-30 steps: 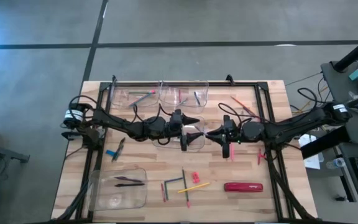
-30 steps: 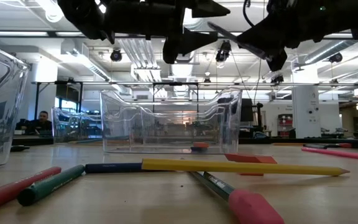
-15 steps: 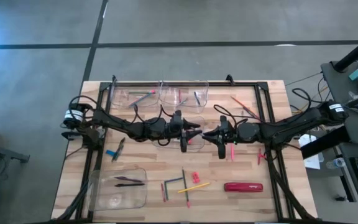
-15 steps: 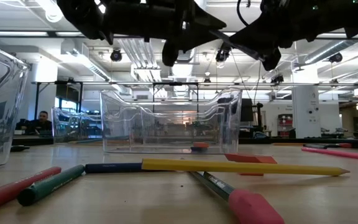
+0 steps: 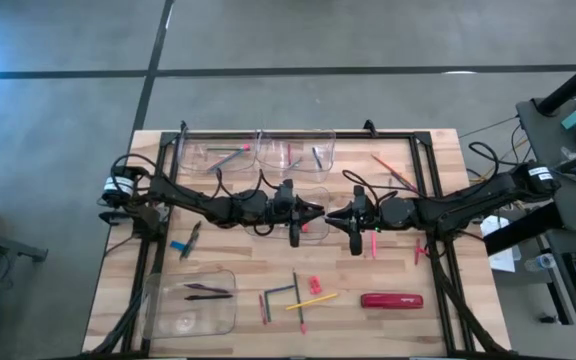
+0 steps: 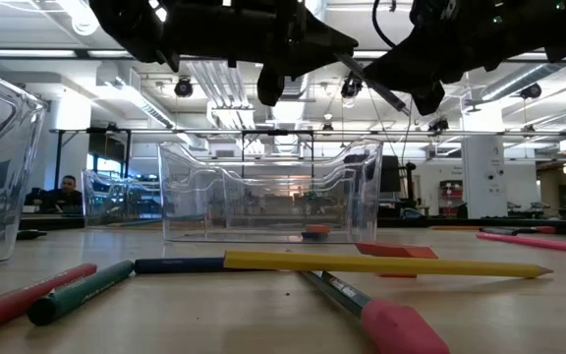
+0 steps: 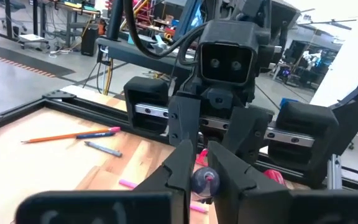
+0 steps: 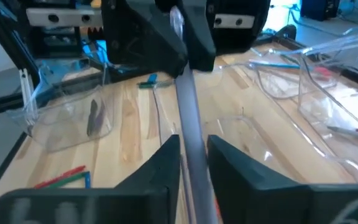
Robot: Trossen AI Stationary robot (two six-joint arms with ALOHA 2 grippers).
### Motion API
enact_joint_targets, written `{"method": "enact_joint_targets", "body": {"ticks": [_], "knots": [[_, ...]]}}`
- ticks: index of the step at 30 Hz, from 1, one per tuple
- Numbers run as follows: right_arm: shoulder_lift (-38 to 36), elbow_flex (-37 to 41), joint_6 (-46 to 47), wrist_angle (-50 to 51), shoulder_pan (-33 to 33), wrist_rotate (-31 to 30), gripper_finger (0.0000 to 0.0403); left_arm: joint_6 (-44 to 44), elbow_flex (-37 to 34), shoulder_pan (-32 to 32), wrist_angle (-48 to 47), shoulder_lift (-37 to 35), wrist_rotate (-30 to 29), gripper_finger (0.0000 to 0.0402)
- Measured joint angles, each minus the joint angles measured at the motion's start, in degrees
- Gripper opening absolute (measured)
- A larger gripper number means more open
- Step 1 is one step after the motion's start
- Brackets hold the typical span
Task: Sort crayons/erasers/pens/pencils in bins
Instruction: Put the white pen into the bottom transparent bin
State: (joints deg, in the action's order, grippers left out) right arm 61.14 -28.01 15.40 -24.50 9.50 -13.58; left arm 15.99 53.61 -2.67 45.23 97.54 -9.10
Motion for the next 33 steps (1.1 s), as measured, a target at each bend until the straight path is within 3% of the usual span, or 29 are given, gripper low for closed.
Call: {"method": "enact_joint_targets", "body": {"ticks": [9,15,20,26,33], "knots": [[0.2,0.0,-0.6,1.2,0.0,0.1,0.0204,-0.4,0.0,0.1,-0.7,-0.2,-0.3,0.0019],[0.2,0.0,-1.5,2.1,0.0,0.4,0.0297,-1.9,0.0,0.1,-14.0,-7.5,-0.3,0.0019],[0.2,0.0,-1.0,2.0,0.0,0.6,0.0351,-1.8,0.0,-0.1,-26.7,-16.9,0.9,0.0019],[0.2,-0.9,-0.9,3.2,0.0,0.7,0.037,0.2,8.0,-2.5,-57.8,-27.2,1.3,0.0019],[0.2,-1.4,-0.2,4.0,0.0,0.7,0.037,10.5,22.2,-9.4,-93.1,-27.0,0.5,0.0019]]}}
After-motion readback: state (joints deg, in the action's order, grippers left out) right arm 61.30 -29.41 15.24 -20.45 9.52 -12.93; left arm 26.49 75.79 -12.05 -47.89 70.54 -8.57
